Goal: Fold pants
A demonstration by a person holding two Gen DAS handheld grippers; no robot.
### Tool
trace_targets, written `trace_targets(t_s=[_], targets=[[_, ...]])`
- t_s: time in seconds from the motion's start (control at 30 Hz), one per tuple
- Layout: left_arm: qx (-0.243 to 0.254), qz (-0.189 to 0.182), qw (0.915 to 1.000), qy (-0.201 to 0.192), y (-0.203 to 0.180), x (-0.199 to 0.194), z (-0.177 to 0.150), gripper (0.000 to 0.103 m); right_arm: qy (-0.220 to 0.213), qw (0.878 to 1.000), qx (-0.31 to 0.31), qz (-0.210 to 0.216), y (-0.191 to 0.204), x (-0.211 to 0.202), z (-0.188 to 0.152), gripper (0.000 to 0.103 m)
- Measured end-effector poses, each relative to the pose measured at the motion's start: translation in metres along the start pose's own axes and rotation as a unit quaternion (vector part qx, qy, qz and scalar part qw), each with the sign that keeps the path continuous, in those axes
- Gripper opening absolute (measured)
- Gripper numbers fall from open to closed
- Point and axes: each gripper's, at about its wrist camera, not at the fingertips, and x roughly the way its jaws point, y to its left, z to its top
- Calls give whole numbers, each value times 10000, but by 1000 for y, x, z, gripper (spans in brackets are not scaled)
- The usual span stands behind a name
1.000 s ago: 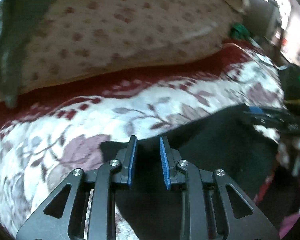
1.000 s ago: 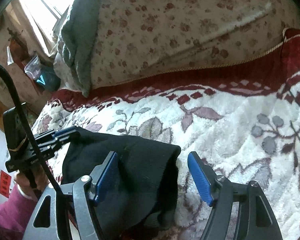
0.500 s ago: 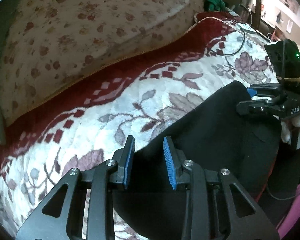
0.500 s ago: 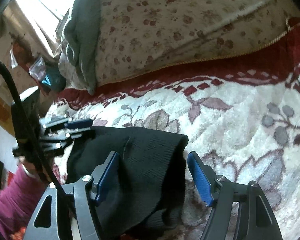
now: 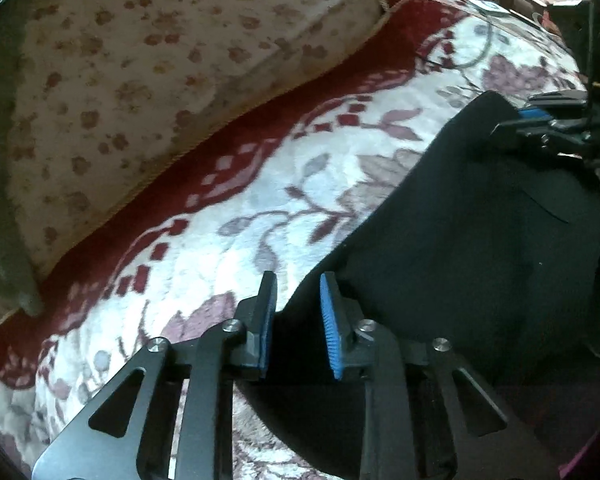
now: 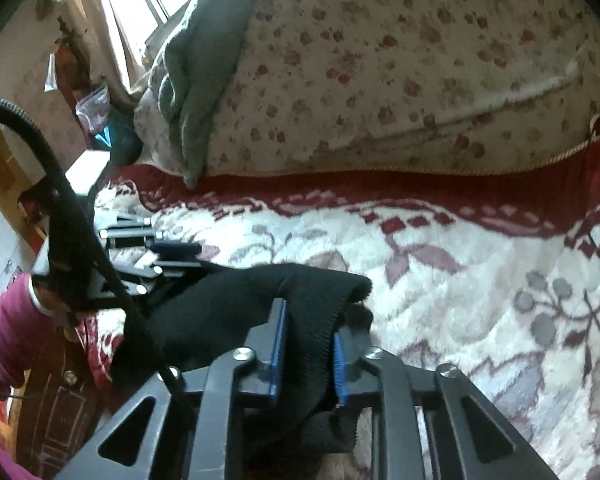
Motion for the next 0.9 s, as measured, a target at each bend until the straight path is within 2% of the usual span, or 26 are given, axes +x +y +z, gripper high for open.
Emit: trace_targets(t_s=[0.1, 0.2, 0.23, 0.33, 0.43, 0.47, 0.57, 0.67, 0.8, 0.87, 0.9], targets=[[-413, 205, 9988, -138, 9, -4, -2, 16, -35, 9997, -214, -90, 5, 0, 8, 16], [-792, 590, 9951, -69, 12, 6, -9, 16, 198, 9985, -319, -407, 2, 13, 3, 16], [-857, 632, 9943, -64, 12, 9, -11, 16, 263, 9983, -258, -450, -2, 18, -2, 16], [-1003, 749, 9918, -243, 8, 2, -13, 16, 70, 9993, 94, -362, -13, 11, -10, 19], [-1237, 574, 9901, -344, 11, -13, -14, 16, 58, 9986, 325, -421, -17, -9, -9, 27], [-1353, 525, 9888, -360, 12, -20, -15, 16, 64, 9985, 373, -406, -16, -15, -9, 33], [-1673, 251, 9844, -485, 12, -42, -20, 16, 19, 9987, 511, -16, -7, -39, -13, 45], [-1776, 32, 9819, -663, 2, -62, -25, 16, 86, 9985, 490, 217, 8, -51, -22, 45], [-1885, -406, 9786, -714, -20, -74, -29, 16, 457, 9987, 183, 149, 29, -43, -36, 45], [-1856, -455, 9788, -731, -31, -74, -30, 16, 517, 9985, 18, 165, 37, -39, -41, 33], [-1846, -495, 9788, -739, -39, -74, -30, 16, 527, 9984, -17, 192, 38, -38, -43, 32]])
